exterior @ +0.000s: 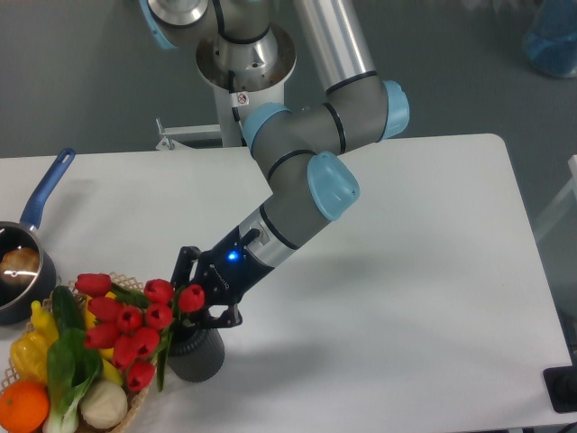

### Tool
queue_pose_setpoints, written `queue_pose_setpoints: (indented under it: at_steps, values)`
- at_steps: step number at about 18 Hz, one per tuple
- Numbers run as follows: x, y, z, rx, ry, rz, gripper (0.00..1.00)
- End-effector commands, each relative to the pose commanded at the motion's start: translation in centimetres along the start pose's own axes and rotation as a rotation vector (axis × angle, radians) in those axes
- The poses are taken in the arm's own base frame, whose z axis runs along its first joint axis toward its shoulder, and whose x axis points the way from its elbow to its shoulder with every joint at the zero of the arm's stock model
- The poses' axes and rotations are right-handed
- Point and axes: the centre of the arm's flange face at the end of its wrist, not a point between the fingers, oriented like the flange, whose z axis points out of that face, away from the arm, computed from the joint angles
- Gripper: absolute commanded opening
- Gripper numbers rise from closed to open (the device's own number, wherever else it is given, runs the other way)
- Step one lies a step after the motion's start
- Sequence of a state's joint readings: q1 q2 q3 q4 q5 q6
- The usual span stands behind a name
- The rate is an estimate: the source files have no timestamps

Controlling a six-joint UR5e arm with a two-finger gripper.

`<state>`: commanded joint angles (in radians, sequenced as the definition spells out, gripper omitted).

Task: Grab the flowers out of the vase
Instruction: 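Close the gripper on the tulip stems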

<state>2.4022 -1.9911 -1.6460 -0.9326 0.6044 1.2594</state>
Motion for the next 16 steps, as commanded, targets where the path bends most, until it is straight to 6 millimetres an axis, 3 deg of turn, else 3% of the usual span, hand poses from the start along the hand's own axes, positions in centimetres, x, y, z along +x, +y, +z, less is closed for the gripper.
queue_pose_setpoints:
  at_steps: [2, 16]
  values:
    - [0.19, -0.22, -0.06, 0.002, 0.0, 0.0, 0.21]
    - [0.44, -0.83, -0.59, 0.01, -0.007, 0.012, 0.21]
